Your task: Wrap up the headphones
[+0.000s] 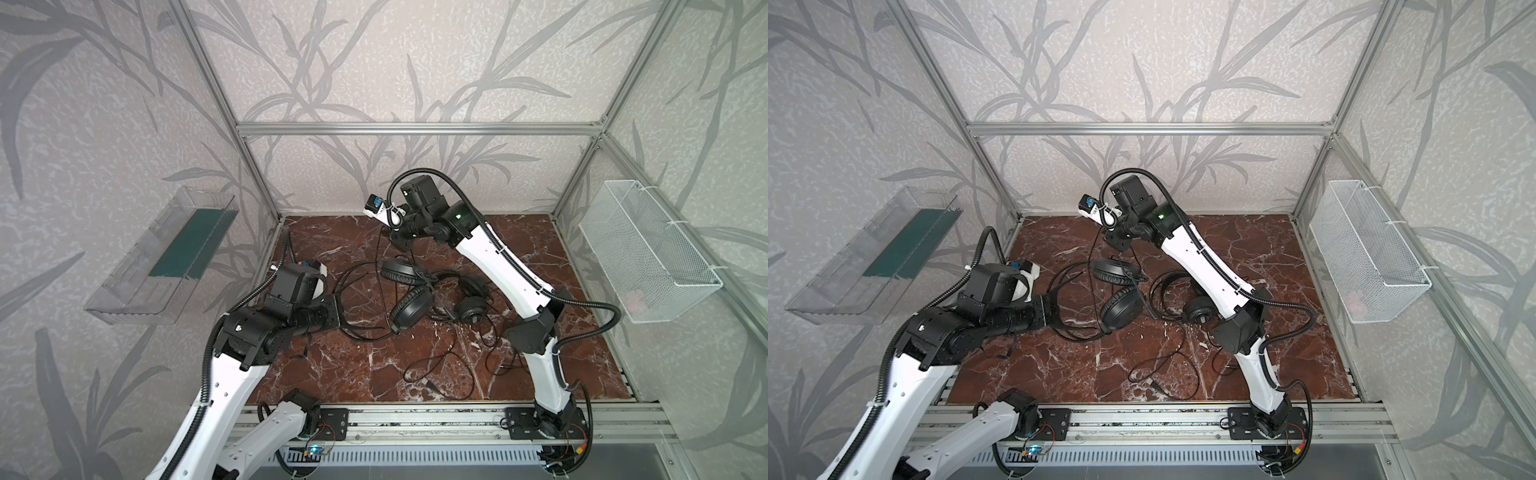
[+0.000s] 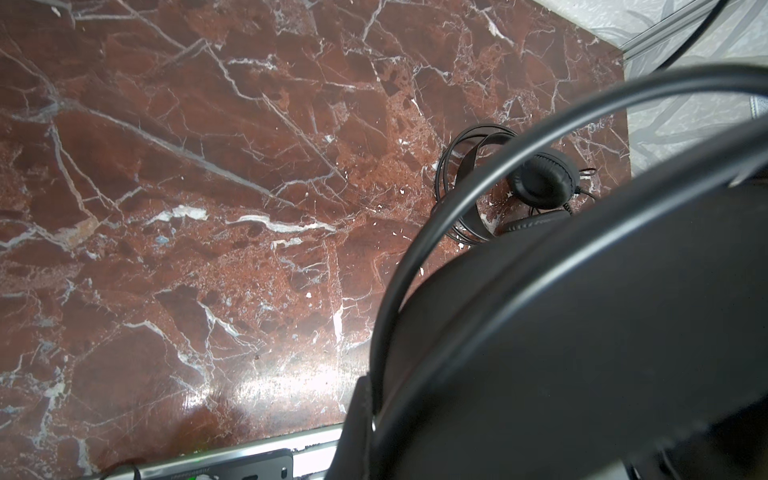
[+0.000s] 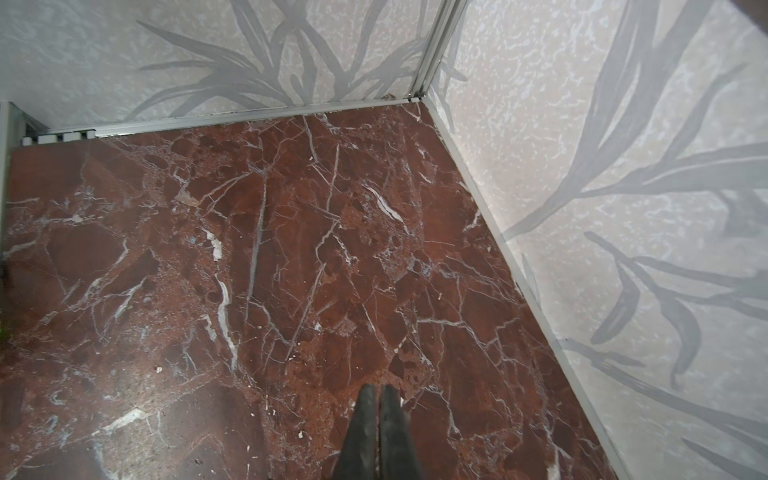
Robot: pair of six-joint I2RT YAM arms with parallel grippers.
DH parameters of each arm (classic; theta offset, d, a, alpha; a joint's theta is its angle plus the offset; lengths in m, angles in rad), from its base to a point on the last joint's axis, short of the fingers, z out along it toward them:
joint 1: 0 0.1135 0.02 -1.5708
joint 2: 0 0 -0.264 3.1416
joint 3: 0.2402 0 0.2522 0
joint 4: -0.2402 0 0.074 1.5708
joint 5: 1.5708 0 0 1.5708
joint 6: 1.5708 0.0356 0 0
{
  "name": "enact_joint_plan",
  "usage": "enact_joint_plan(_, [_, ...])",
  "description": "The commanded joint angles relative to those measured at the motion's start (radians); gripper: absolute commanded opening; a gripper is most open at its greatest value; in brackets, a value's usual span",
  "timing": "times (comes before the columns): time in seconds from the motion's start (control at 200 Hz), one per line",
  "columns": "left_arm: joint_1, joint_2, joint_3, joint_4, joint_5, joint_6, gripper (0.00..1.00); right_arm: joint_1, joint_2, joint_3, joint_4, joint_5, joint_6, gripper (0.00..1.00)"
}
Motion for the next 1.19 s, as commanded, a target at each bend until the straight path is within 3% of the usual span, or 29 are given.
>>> enact_joint_plan(0.0, [-0.009,-0.051,0.036,0.033,0.112,-0.016,0.0,-0.041,0.041,-0.009,0.049,-0.012,0.095,0.1])
enact_joint_plan(0.17, [-0.009,-0.047,0.113,0.078,0.14,-0.05,0.0,-0.076,0.047,-0.073,0.085,-0.149,0.214,0.27])
enact_joint_plan(0.3, [-0.009,-0.013,0.187,0.063,0.142,-0.057,0.0,-0.112,-0.003,-0.234,0.217,-0.255,0.294,0.39])
enact_joint_plan(0.4, [-0.01,0.02,0.258,0.024,0.108,-0.051,0.0,-0.141,-0.086,-0.46,0.424,-0.378,0.348,0.45])
enact_joint_plan(0.485, [-0.007,0.054,0.325,-0.018,0.069,-0.043,0.0,-0.157,-0.167,-0.719,0.725,-0.438,0.413,0.49])
enact_joint_plan(0.585, [-0.008,0.093,0.389,-0.059,0.032,-0.039,0.0,-0.163,-0.237,-0.956,1.007,-0.434,0.47,0.54])
enact_joint_plan(0.76, [-0.008,0.151,0.466,-0.094,0.021,-0.045,0.0,-0.163,-0.285,-1.181,1.282,-0.435,0.54,0.56])
enact_joint_plan(0.86, [-0.007,0.18,0.508,-0.122,0.007,-0.042,0.0,-0.163,-0.331,-1.351,1.538,-0.403,0.587,0.58])
enact_joint_plan(0.92, [-0.008,0.193,0.531,-0.133,0.004,-0.038,0.0,-0.161,-0.334,-1.458,1.77,-0.392,0.647,0.68])
enact_joint_plan(0.959, [-0.008,0.2,0.548,-0.141,-0.001,-0.036,0.0,-0.158,-0.322,-1.499,1.886,-0.4,0.695,0.77])
enact_joint_plan(1.094, [-0.007,0.224,0.599,-0.167,-0.015,-0.026,0.0,-0.124,-0.287,-1.603,2.164,-0.395,0.824,0.82])
enact_joint_plan(1.189, [-0.007,0.237,0.625,-0.174,-0.02,-0.024,0.0,-0.058,-0.285,-1.642,2.236,-0.348,0.807,0.83])
